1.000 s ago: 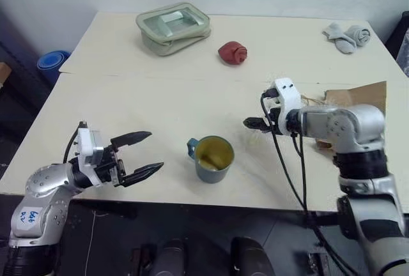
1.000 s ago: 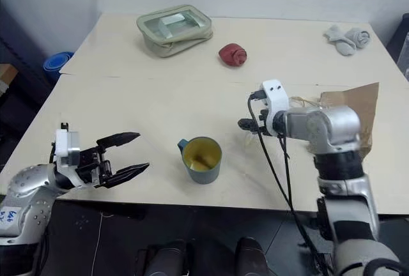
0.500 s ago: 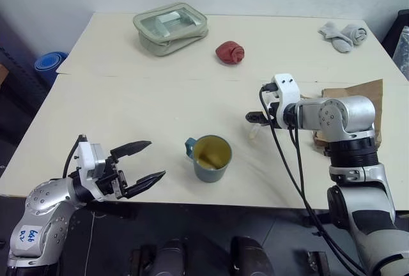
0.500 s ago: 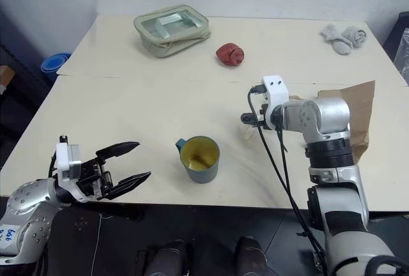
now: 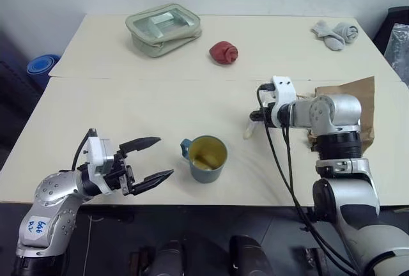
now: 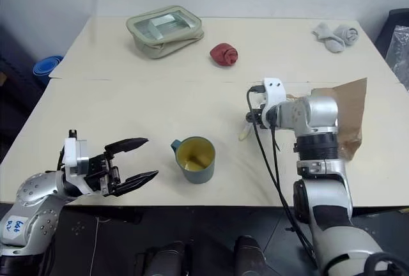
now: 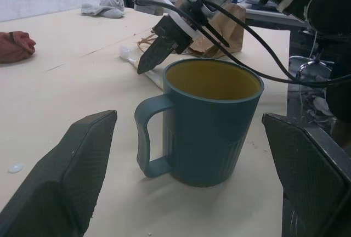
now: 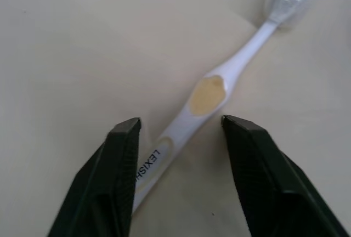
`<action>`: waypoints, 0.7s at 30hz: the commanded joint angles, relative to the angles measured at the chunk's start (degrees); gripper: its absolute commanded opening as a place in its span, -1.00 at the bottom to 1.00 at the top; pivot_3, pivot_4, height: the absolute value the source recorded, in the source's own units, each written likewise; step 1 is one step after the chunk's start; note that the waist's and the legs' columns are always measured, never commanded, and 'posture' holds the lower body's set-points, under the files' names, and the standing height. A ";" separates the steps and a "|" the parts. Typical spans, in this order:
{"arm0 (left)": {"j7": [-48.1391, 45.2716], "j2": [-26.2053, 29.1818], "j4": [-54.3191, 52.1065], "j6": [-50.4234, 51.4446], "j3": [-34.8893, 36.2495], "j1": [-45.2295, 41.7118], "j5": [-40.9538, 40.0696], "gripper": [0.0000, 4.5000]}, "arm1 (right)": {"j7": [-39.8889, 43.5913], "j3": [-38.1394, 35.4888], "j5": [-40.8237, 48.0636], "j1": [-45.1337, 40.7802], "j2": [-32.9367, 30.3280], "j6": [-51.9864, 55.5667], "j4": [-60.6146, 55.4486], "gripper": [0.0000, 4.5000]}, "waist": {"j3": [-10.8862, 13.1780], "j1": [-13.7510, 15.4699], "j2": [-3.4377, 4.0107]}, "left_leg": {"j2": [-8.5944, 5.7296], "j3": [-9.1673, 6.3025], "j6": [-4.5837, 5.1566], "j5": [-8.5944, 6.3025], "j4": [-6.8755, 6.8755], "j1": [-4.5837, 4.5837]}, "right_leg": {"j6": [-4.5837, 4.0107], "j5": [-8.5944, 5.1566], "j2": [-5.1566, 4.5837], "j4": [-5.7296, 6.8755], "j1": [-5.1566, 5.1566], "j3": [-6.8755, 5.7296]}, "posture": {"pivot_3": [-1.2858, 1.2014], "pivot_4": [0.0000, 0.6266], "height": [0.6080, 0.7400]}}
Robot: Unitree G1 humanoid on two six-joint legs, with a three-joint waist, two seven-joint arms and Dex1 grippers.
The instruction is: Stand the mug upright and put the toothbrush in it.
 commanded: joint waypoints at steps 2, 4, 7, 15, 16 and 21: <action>-0.54 0.31 -1.48 0.01 0.94 0.08 -1.04 1.00 | 2.18 -0.59 -0.23 1.01 -4.28 5.94 0.99 -0.56 | -0.01 0.27 -0.01 | -0.03 -0.03 0.01 0.00 0.01 0.00 | 0.00 0.00 -0.02 -0.01 0.04 0.01 | 0.03 -0.52 1.00; -0.56 0.25 -1.93 0.79 1.30 0.18 -2.15 1.00 | 4.67 0.55 0.55 1.52 -6.39 7.79 -0.12 -0.82 | -0.01 0.36 -0.01 | -0.04 -0.03 0.01 -0.01 0.01 0.00 | 0.00 0.00 -0.03 -0.03 0.05 0.01 | 0.03 -0.52 1.00; -1.17 0.65 -2.38 1.07 1.01 0.70 -2.03 1.00 | 11.82 1.87 3.78 3.20 -10.09 6.91 -3.12 -0.95 | 0.00 0.35 -0.01 | -0.04 -0.02 0.02 -0.01 0.01 0.00 | 0.00 0.00 -0.03 -0.05 0.05 0.02 | 0.03 -0.52 1.00; -0.62 0.16 -2.05 1.40 1.61 1.19 -2.19 1.00 | 39.54 -6.78 15.74 12.67 -12.31 -22.27 -19.48 -0.95 | 0.05 -0.06 0.05 | 0.02 0.08 0.03 -0.02 -0.09 -0.04 | 0.01 0.00 0.02 -0.24 0.00 0.04 | 0.03 -0.52 1.00; -0.60 0.09 -1.95 1.38 1.70 1.15 -2.26 1.00 | 41.09 -8.93 17.44 13.81 -11.09 -25.77 -20.91 -0.95 | 0.05 -0.04 0.05 | 0.03 0.10 0.03 -0.02 -0.09 -0.03 | 0.01 0.00 0.03 -0.26 0.00 0.04 | 0.03 -0.52 1.00; -0.94 -0.47 -2.06 3.23 0.51 0.55 -3.87 1.00 | 40.78 -14.46 29.83 18.42 2.23 -33.64 -33.76 -0.95 | 0.05 0.00 0.05 | 0.07 0.05 0.01 -0.01 -0.05 -0.02 | 0.03 0.01 0.03 -0.18 0.02 0.02 | 0.03 -0.52 1.00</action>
